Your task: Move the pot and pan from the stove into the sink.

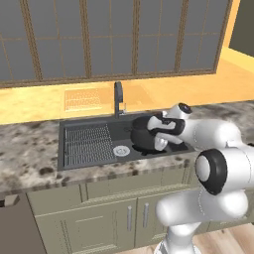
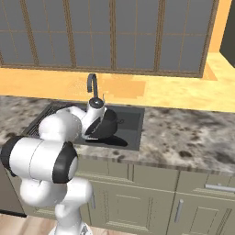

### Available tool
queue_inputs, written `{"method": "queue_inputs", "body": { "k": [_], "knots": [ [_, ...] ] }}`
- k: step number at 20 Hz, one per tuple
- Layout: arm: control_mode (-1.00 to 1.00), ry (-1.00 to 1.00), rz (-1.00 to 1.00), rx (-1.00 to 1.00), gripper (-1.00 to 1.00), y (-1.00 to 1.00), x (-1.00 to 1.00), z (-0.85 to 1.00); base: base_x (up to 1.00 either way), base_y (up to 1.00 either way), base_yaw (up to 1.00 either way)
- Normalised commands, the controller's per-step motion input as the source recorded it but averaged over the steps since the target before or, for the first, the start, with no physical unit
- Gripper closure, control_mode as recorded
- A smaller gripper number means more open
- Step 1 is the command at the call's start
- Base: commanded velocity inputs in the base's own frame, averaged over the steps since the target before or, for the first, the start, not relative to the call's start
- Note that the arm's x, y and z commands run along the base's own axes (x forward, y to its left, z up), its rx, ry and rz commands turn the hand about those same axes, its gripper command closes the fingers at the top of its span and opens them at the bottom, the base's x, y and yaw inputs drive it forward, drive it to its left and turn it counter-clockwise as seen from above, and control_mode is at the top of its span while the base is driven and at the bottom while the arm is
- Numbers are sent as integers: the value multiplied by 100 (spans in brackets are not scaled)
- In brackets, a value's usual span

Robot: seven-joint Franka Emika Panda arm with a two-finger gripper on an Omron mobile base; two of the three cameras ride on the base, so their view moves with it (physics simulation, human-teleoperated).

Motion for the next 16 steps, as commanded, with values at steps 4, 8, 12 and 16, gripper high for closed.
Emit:
{"method": "queue_inputs", "body": {
  "k": [4, 8, 12, 16],
  "knots": [
    [-100, 0, 0, 0, 100, 0, 66, -36, 0, 0, 0],
    [-100, 0, 0, 0, 100, 0, 69, -35, 0, 0, 0],
    [-100, 0, 0, 0, 100, 0, 64, -35, 0, 0, 0],
    [-100, 0, 0, 0, 100, 0, 57, -35, 0, 0, 0]
  ]
}}
